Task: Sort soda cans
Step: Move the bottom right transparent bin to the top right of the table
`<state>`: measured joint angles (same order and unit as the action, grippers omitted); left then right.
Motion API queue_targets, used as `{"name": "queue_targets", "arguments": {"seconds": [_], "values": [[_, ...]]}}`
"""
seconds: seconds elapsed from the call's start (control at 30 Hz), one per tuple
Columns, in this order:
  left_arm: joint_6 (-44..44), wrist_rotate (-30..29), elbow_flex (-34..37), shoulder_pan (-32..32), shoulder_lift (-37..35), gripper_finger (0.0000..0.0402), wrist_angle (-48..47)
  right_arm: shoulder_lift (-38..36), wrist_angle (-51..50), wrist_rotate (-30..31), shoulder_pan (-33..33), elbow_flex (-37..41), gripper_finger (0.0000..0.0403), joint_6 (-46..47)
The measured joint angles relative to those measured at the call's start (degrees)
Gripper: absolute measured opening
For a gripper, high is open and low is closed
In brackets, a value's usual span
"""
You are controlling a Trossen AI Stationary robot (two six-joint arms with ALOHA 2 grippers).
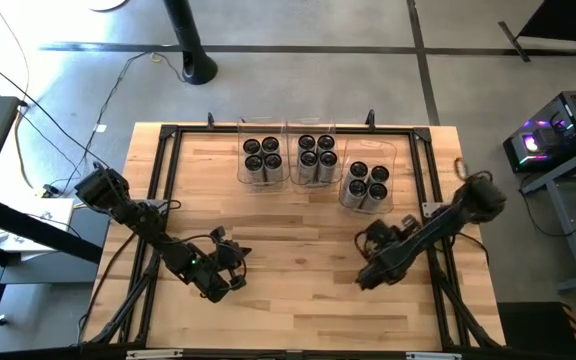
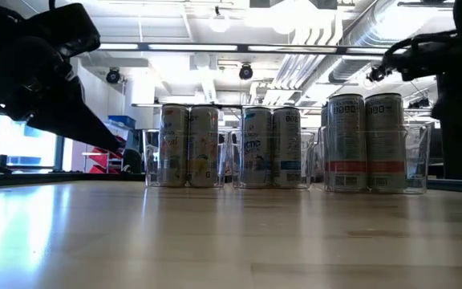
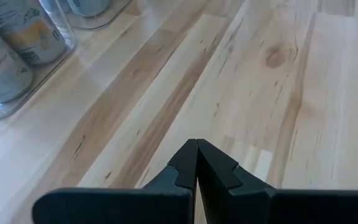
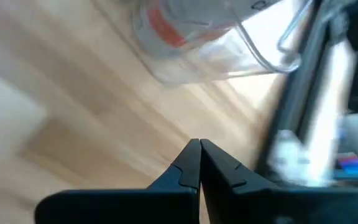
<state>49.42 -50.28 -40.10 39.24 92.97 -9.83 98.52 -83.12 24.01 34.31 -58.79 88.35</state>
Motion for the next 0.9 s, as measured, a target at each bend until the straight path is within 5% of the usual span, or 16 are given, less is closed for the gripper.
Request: {"name": "queue_targets", "arguments": {"seconds": [0.23,0.6,0.9], "values": [[-0.4,0.0,0.0,0.0,0.0,0.0,0.1,-12.1,15.4,6.2,-2.0,13.2,0.0,9.0],[-0.1,0.0,0.0,0.0,0.0,0.0,0.2,-15.1,16.8,12.1,-8.5,21.8,0.0,16.6],[0.0,0.3,0.0,0.2,-3.7,0.0,-3.2,-15.1,19.6,17.5,-17.0,22.3,0.0,5.0]]}}
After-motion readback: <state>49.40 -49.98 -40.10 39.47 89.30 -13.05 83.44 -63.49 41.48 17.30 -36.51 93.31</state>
